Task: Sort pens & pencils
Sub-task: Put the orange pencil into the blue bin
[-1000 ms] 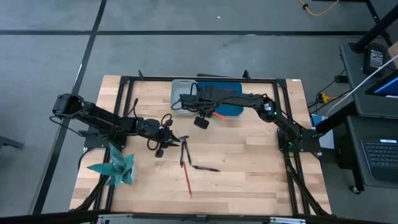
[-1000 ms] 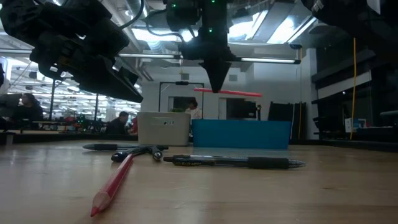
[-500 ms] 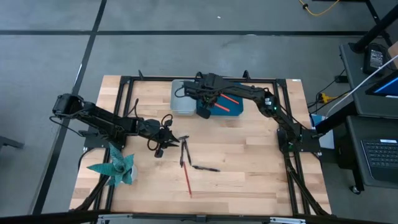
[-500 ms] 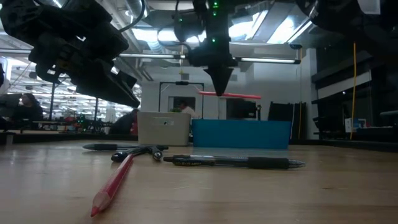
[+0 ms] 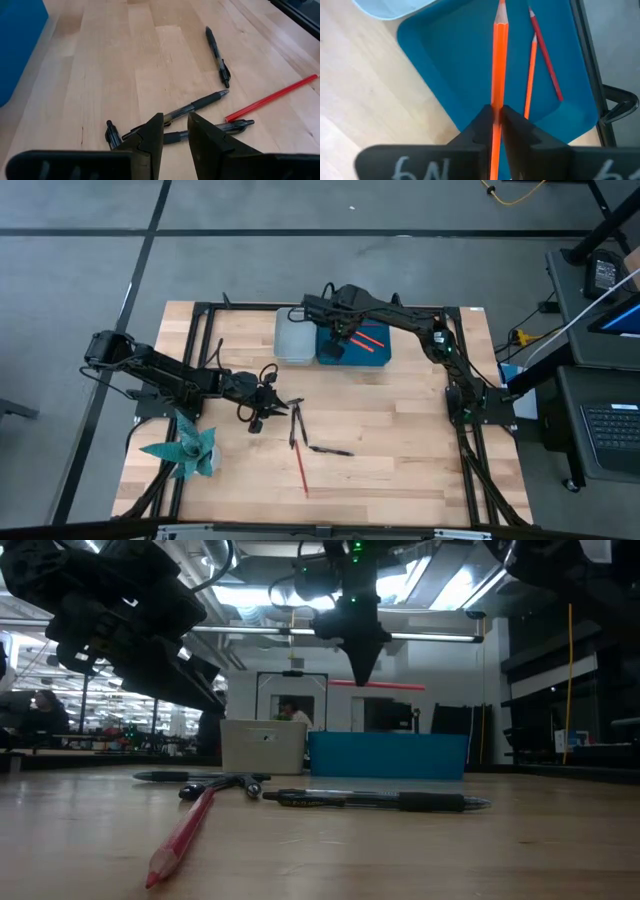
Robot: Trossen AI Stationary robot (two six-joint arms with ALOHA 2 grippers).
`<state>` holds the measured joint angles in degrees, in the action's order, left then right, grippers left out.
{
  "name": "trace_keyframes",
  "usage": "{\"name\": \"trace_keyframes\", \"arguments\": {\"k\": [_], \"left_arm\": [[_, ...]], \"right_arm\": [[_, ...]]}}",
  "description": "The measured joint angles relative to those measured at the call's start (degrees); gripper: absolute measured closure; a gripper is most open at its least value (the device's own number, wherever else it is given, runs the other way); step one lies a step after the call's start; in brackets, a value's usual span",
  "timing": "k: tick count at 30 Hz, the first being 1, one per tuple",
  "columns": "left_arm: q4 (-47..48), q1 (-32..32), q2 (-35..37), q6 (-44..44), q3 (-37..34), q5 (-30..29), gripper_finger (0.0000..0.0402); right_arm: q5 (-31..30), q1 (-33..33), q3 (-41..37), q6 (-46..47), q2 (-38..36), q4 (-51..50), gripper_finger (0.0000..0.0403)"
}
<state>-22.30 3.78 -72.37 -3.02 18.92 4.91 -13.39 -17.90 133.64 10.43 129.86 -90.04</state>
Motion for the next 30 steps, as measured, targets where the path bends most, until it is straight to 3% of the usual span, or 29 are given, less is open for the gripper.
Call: {"name": "trace_keyframes", "arguments": {"k": [20,30], "left_arm": [[0.0,0.0,0.0,1.0,0.0,0.0,0.0319],[0.0,0.0,0.0,1.0,0.0,0.0,0.0319]], "right_arm": [[0.0,-3.1,-0.6,-1.9,0.4,4.2,0.0372],[1.2,-4.8,-14.3,-3.3,0.5,11.8,0.0367]]}}
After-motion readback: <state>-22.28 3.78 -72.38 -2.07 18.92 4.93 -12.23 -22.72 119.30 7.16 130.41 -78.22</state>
